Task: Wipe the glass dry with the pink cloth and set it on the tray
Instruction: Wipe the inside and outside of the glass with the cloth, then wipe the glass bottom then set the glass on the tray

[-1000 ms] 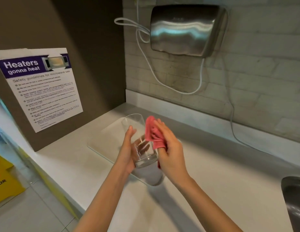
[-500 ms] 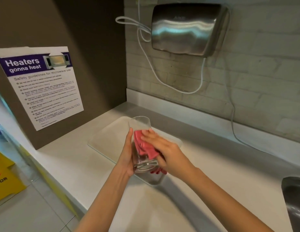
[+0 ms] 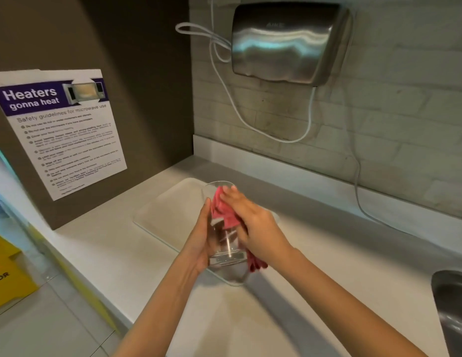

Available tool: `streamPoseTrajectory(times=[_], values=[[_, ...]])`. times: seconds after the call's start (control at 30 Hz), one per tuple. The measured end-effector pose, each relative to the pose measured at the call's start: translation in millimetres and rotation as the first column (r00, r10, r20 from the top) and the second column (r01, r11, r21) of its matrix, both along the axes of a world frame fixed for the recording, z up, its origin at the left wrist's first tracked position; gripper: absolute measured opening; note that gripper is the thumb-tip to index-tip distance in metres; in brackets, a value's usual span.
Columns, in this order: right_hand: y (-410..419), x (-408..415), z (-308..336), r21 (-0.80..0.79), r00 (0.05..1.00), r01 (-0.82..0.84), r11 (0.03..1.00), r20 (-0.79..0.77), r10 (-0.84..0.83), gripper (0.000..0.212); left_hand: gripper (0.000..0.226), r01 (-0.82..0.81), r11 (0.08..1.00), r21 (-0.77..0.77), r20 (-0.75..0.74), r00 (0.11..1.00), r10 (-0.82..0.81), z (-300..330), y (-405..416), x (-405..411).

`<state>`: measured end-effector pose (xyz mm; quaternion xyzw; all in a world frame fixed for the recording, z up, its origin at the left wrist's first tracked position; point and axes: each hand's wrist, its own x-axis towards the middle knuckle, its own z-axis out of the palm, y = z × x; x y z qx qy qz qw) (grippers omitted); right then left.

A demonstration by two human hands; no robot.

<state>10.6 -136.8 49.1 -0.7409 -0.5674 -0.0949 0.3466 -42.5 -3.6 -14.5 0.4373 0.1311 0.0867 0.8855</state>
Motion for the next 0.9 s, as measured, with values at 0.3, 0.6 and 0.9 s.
streamPoseTrajectory(times=[0.3, 0.6, 0.9], values=[[4.0, -8.3, -9.2, -0.040, 0.995, 0.023, 0.999, 0.099, -0.019, 0.068, 0.078, -0.009, 1.000, 0.028, -0.037, 0.999, 0.010, 2.0, 2.7, -6.9], [14.0, -9.4, 4.3, 0.038, 0.997, 0.080, 0.996, 0.000, -0.080, 0.066, 0.059, -0.029, 0.995, 0.095, 0.017, 0.999, 0.027, 4.5, 3.8, -6.7], [-31.6, -39.6, -41.8, 0.280, 0.934, -0.037, 0.959, -0.331, 0.133, 0.045, 0.081, -0.129, 0.970, -0.207, 0.047, 0.989, 0.141, 8.2, 19.5, -11.3]])
